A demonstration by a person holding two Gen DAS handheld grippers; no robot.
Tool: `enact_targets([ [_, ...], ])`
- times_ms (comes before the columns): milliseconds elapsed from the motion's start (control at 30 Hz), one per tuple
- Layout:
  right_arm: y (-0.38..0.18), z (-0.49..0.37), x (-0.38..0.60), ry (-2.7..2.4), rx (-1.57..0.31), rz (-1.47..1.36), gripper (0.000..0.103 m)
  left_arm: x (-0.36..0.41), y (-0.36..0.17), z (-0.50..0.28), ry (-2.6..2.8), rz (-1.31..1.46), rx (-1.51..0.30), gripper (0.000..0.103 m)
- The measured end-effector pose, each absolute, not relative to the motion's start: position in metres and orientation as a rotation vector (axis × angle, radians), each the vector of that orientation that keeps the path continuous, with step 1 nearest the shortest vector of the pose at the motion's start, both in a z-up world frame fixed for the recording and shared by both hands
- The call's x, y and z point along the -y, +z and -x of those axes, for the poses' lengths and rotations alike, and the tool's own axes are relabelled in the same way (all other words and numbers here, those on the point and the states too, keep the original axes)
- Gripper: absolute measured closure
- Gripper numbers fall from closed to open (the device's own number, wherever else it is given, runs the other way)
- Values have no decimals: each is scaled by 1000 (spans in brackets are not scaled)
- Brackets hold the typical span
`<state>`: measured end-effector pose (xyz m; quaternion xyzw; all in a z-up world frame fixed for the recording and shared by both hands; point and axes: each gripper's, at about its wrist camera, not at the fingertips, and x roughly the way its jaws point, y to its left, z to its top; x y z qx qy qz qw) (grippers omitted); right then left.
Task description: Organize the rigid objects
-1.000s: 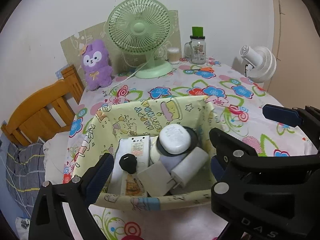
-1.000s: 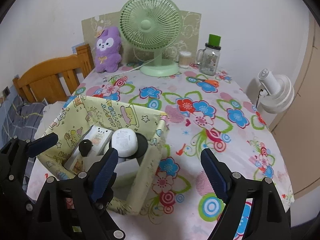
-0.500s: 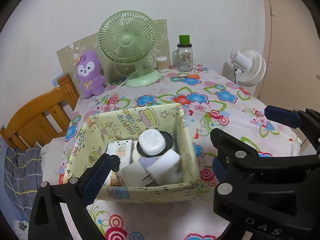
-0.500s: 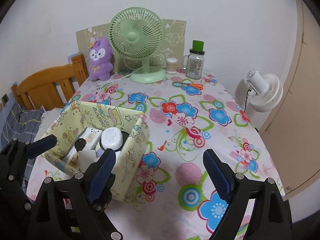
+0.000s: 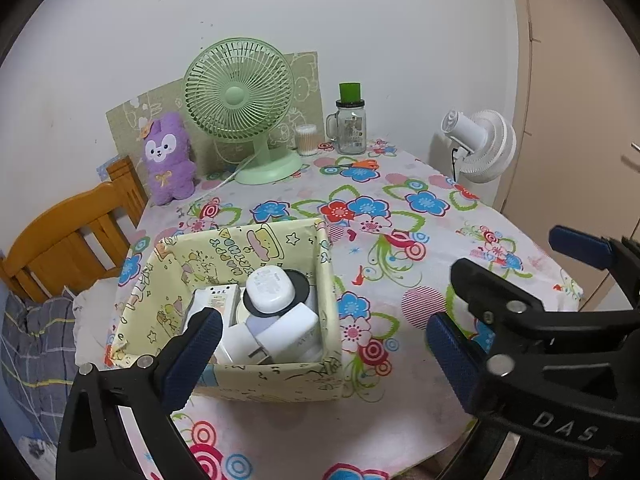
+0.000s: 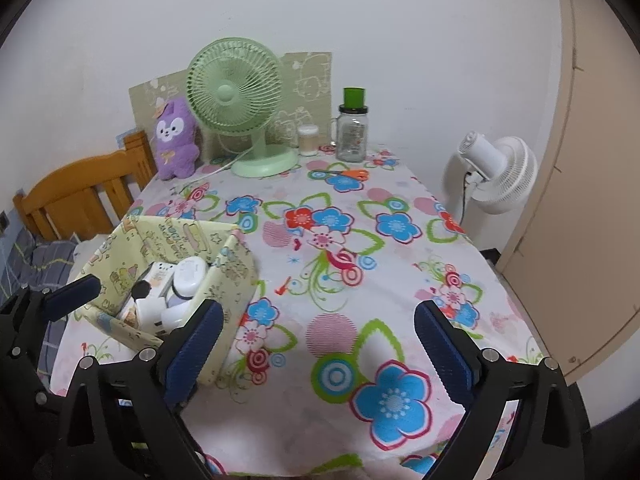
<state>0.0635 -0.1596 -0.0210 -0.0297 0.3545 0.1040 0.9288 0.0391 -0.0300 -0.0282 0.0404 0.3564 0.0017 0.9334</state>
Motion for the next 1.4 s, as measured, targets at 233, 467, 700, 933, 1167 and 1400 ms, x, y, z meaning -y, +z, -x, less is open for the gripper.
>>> enact_targets([
  [233, -14, -53, 179, 179, -705, 50, 5, 33, -23, -31, 35, -58, -689, 0],
  [467, -6, -39, 195, 137, -663, 51, 4, 27, -16, -22, 36, -28, -671, 0],
  [700, 2, -26, 206, 109, -628, 32, 3, 25, -5, -7, 31, -47, -628, 0],
  [933, 8, -12, 207, 61, -597, 66, 0, 23, 3, 3, 46, -44, -603, 0],
  [1167, 11, -4, 207, 75, -584, 61, 0, 24, 10, 11, 12, -44, -583, 0],
  [1400, 11, -3, 206, 87, -582, 55, 0, 25, 10, 14, 6, -46, -584, 0],
])
